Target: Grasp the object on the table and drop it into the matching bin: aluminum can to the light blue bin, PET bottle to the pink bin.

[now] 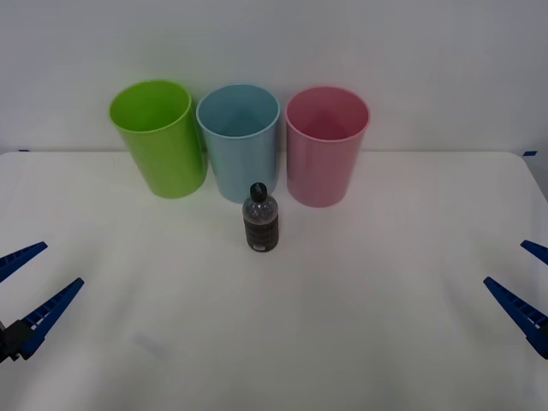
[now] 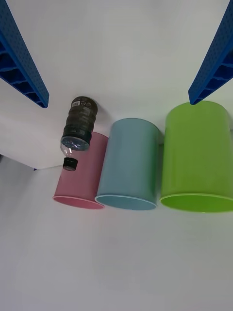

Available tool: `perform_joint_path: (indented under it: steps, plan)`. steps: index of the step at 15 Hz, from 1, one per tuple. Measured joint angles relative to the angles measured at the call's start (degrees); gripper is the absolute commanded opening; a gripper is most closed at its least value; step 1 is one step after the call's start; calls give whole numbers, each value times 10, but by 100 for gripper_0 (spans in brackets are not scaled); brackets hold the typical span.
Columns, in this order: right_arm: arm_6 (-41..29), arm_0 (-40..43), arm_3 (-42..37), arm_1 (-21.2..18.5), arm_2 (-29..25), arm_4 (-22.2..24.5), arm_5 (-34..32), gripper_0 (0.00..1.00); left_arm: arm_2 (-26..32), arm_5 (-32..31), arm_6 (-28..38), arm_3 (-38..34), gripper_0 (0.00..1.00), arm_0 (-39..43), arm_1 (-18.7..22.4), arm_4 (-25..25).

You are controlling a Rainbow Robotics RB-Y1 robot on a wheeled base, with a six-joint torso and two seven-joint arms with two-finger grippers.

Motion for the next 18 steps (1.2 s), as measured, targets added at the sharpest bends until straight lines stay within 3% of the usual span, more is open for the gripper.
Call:
perform_joint_path:
  steps: [7,14,18]
  plan:
    - [3,19,-19,-15,10,1,18,100,0,0,0,0,100,0,0,0]
    - [37,-7,22,-15,104,3,43,100,0,0,0,0,100,0,0,0]
    - [110,-20,27,-15,162,-1,110,100,0,0,0,0,100,0,0,0]
